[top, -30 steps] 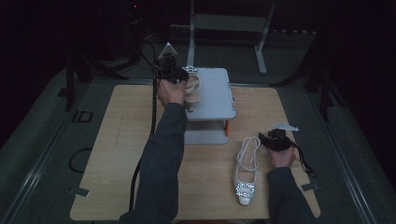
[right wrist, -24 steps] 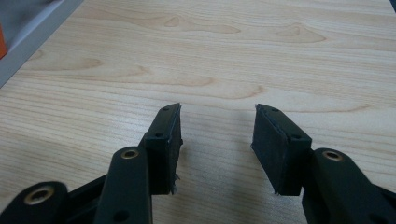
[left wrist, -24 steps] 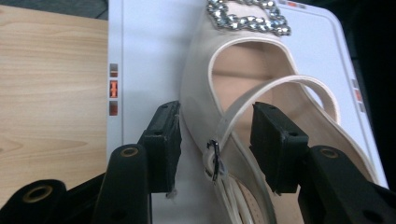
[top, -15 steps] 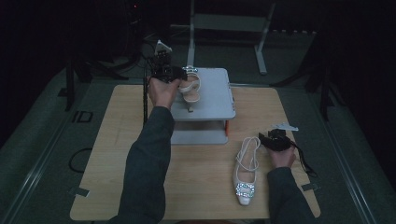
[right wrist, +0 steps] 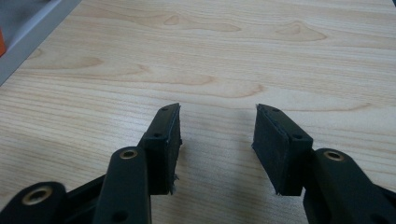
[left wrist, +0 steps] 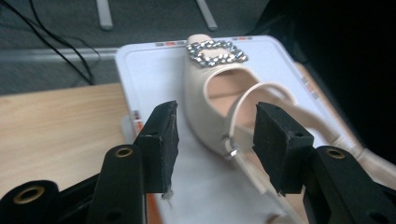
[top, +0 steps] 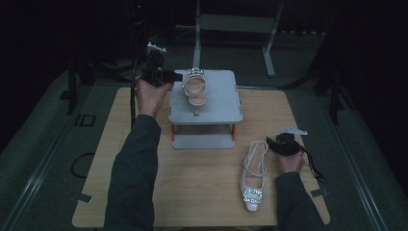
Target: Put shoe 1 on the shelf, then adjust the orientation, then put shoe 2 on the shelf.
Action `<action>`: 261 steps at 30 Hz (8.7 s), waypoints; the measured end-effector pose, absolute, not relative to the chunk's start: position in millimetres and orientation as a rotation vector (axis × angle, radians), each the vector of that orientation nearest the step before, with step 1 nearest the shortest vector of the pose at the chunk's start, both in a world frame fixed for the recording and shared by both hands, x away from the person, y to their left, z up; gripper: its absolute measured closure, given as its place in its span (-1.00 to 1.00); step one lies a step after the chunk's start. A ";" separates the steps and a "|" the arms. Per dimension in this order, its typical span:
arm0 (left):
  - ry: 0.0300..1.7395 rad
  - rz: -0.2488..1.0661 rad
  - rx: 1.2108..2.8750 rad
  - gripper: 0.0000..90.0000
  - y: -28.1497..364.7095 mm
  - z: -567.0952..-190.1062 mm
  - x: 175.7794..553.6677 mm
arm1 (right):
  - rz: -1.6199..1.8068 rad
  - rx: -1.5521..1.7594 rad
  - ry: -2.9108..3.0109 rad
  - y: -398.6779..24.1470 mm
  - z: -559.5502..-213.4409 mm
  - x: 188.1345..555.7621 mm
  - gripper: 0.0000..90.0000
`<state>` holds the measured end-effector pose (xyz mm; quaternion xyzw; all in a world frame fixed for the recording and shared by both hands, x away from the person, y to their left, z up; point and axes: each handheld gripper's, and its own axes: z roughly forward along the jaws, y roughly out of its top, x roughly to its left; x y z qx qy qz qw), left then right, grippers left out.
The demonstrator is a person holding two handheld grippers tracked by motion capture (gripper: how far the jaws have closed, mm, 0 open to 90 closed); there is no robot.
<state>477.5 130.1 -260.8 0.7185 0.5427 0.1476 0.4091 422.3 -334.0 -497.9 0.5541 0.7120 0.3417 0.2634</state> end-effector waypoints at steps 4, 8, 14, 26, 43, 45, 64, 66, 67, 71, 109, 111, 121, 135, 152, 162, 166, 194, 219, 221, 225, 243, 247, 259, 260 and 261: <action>1.334 0.373 1.778 0.12 143.6 -266.5 473.1 | 0.924 1.499 1.925 -334.0 -498.0 422.4 0.13; 1.359 0.386 1.767 0.13 158.4 -277.0 468.6 | 0.922 1.496 1.925 -333.7 -498.1 421.9 0.13; 1.399 0.453 1.803 0.12 177.6 -297.5 461.7 | 0.943 1.498 1.924 -333.6 -497.3 420.1 0.13; 1.421 0.552 1.846 0.12 198.3 -353.5 444.8 | 1.016 1.502 1.902 -336.7 -483.1 415.2 0.16; 1.458 0.522 1.818 0.12 205.8 -444.1 395.9 | 1.140 1.377 1.947 -334.3 -441.3 384.0 0.22; 1.462 0.507 1.814 0.11 206.4 -451.8 391.0 | 1.158 1.353 1.952 -333.0 -435.5 381.3 0.21; 1.449 0.494 1.883 0.08 194.4 -489.0 361.2 | 1.251 1.157 2.166 -314.5 -422.5 365.2 0.17; 1.452 0.486 1.881 0.08 195.7 -491.6 360.1 | 1.230 1.151 2.194 -311.9 -425.5 365.7 0.20; 1.455 0.481 1.880 0.08 196.1 -492.9 359.7 | 1.220 1.142 2.209 -310.5 -427.3 366.6 0.22; 1.457 0.476 1.884 0.08 196.2 -495.5 360.0 | 1.180 1.125 2.249 -305.3 -431.6 369.8 0.42; 1.458 0.471 1.888 0.09 192.3 -500.4 363.8 | 0.973 1.367 1.931 -354.3 -422.1 440.3 0.95; 1.457 0.471 1.887 0.09 192.3 -500.5 363.8 | 0.949 1.395 1.898 -360.6 -422.8 440.8 0.95; 1.454 0.475 1.885 0.09 191.5 -500.9 364.1 | 0.893 1.373 1.971 -371.7 -434.5 418.2 0.94; 1.450 0.476 1.888 0.08 190.0 -501.0 363.7 | 1.043 1.270 1.969 -369.7 -423.9 376.9 0.38; 1.448 0.477 1.878 0.08 189.8 -501.8 363.5 | 1.020 1.171 2.184 -347.9 -460.3 347.2 0.36; 1.446 0.477 1.875 0.07 189.9 -502.1 363.6 | 0.991 1.095 2.293 -327.8 -470.3 348.3 0.39; 1.445 0.481 1.874 0.07 189.5 -502.3 363.8 | 0.995 1.094 2.288 -327.3 -470.3 347.8 0.42; 1.439 0.473 1.868 0.06 189.8 -502.8 365.5 | 1.055 0.943 2.392 -281.2 -465.6 354.4 0.60; 1.433 0.455 1.847 0.06 192.3 -503.8 366.5 | 1.171 0.998 2.131 -323.6 -390.5 403.9 0.27; 1.433 0.458 1.848 0.06 191.9 -503.9 366.4 | 1.153 0.994 2.144 -326.6 -391.8 407.3 0.24; 1.432 0.457 1.844 0.06 192.3 -504.2 366.3 | 1.121 1.005 2.174 -334.1 -399.9 410.8 0.21; 1.430 0.451 1.836 0.05 192.0 -504.5 366.2 | 1.061 1.003 2.297 -342.1 -429.6 408.5 0.02; 1.429 0.444 1.828 0.05 192.0 -504.8 368.2 | 1.058 1.001 2.310 -341.6 -433.6 409.8 -0.06; 1.424 0.447 1.836 0.05 191.4 -504.7 366.9 | 1.014 0.976 2.394 -341.5 -441.5 415.7 -0.12; 1.425 0.448 1.835 0.05 191.3 -504.7 366.8 | 1.006 0.970 2.406 -340.9 -441.4 416.5 -0.11; 1.425 0.449 1.836 0.05 191.2 -504.7 366.7 | 0.997 0.964 2.419 -340.0 -441.5 417.5 -0.07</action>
